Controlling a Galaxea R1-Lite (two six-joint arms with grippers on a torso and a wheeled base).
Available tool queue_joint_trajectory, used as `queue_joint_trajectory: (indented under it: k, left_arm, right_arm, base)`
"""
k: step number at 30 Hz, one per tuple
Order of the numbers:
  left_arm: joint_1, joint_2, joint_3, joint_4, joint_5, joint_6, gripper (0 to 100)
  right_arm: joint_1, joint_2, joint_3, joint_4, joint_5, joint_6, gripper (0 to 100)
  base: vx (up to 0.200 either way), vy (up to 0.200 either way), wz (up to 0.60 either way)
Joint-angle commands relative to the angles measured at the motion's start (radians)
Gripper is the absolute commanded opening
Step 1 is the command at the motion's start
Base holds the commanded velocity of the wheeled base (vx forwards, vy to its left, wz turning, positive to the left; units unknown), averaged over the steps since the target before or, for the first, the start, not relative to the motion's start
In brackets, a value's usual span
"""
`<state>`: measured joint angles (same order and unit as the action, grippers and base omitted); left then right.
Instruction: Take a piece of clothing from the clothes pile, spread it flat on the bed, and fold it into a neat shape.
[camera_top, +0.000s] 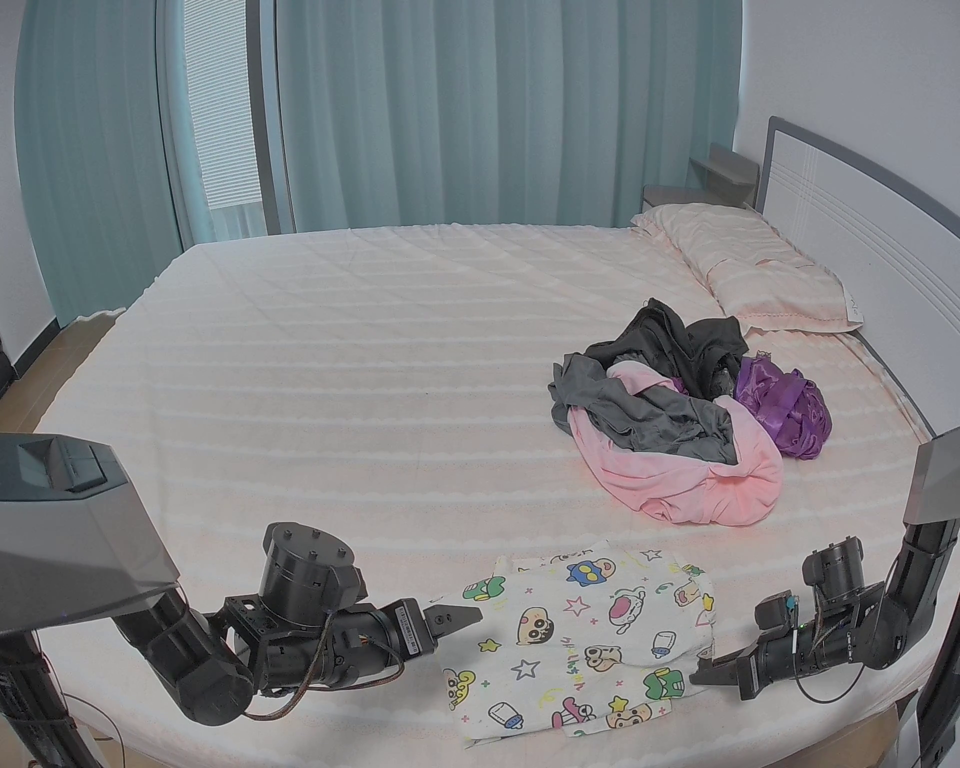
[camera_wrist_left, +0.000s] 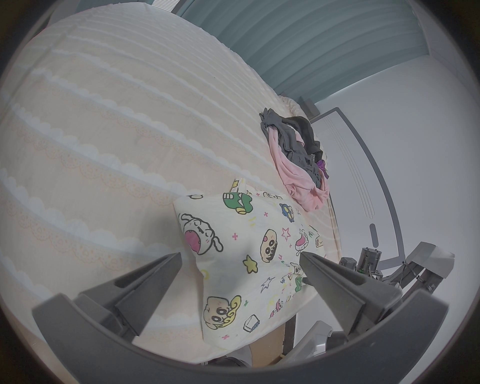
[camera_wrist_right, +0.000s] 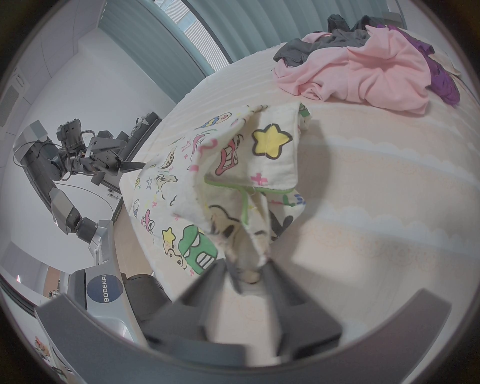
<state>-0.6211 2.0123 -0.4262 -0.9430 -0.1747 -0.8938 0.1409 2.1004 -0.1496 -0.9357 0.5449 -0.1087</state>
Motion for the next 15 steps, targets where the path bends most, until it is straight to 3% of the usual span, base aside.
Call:
queue_joint_trajectory:
  k: [1,15]
  left_arm:
    - [0.000,0.002,0.000,0.000,0.000,0.000,100]
    - [-0.006,0.000,0.000,0.000,0.003,0.003,100]
  right_arm:
    - [-0.001,0.026,0.008,-0.006,0.000,0.001,0]
    - [-0.023,-0.040,0.076,0.008,-0.006,-0.005,0]
  base:
    - [0.000,0.000,0.00]
    - [0.000,0.000,0.00]
